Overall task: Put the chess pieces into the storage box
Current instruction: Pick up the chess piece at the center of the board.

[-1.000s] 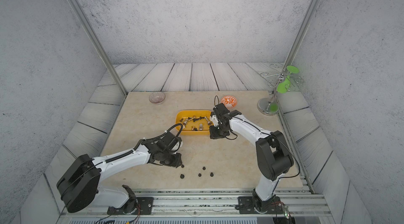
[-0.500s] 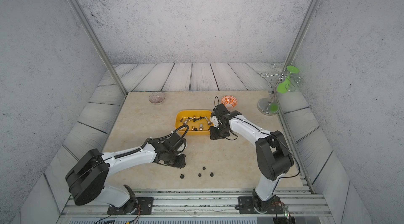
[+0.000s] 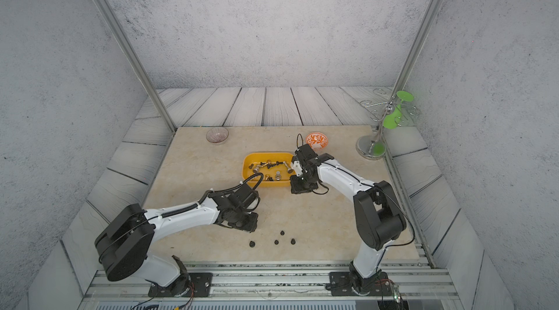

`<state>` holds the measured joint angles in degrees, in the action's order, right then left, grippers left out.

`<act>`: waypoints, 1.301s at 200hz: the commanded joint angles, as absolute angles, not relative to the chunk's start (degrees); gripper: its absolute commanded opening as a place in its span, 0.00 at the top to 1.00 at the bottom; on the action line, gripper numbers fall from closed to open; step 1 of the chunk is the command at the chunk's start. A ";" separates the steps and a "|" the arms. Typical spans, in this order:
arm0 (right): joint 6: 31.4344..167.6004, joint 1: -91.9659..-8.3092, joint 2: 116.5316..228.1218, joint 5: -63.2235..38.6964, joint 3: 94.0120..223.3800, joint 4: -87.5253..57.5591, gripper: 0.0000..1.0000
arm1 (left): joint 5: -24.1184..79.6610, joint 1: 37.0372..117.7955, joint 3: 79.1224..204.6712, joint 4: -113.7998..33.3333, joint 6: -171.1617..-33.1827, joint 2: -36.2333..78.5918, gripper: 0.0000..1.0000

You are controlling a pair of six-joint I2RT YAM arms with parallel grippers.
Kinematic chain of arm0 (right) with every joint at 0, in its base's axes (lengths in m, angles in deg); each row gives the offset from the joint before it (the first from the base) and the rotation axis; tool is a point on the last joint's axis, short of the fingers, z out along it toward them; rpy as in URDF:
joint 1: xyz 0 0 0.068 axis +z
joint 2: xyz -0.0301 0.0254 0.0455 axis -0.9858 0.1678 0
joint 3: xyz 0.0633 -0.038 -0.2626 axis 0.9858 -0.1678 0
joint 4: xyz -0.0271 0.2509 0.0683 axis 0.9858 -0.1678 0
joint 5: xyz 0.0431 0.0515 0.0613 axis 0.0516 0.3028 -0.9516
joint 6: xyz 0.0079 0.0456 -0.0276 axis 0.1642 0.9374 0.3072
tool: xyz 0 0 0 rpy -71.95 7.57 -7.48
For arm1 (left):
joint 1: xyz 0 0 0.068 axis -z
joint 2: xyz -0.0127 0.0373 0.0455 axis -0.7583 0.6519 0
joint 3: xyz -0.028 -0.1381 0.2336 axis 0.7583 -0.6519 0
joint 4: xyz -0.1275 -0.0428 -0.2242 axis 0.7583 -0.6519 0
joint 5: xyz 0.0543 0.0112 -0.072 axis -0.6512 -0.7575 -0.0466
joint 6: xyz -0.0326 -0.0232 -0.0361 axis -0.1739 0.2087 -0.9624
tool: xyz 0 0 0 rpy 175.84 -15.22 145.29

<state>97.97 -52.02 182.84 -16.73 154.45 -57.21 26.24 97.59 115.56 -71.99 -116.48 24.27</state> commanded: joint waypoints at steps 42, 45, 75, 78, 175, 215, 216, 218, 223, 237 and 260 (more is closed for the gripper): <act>98.52 -52.26 179.53 -17.49 153.17 -57.24 0.71 | 25.19 98.54 117.04 -73.44 -116.68 25.24 0.75; 98.50 -52.28 179.52 -17.47 153.16 -57.24 0.71 | 25.21 98.54 117.04 -73.42 -116.68 25.33 0.75; 98.57 -52.28 179.44 -17.41 153.17 -57.24 0.71 | 25.39 98.76 117.38 -73.34 -116.59 26.33 0.78; 98.50 -52.30 179.44 -17.40 153.14 -57.24 0.71 | 25.39 98.75 117.39 -73.38 -116.59 26.44 0.78; 98.52 -52.30 179.02 -17.10 152.97 -57.42 0.70 | 24.95 99.24 117.58 -72.80 -116.63 25.98 0.95; 98.95 -52.29 177.90 -16.88 152.35 -57.07 0.71 | 24.06 99.15 118.52 -73.38 -116.70 23.15 0.95; 98.98 -52.30 177.88 -16.88 152.34 -57.07 0.71 | 23.98 99.15 118.61 -73.49 -116.69 23.08 0.95; 98.93 -52.26 177.79 -16.88 152.41 -57.07 0.71 | 23.87 99.15 118.87 -73.72 -116.64 22.98 0.95; 99.01 -52.22 177.62 -16.88 152.28 -57.15 0.71 | 23.50 99.15 119.41 -74.27 -116.52 22.73 0.95; 99.09 -52.30 177.04 -16.79 152.09 -57.24 0.71 | 22.15 98.93 121.62 -75.97 -115.40 22.20 0.95; 99.42 -52.30 175.89 -16.61 151.55 -57.16 0.71 | 20.22 98.08 125.24 -77.31 -113.67 21.57 0.96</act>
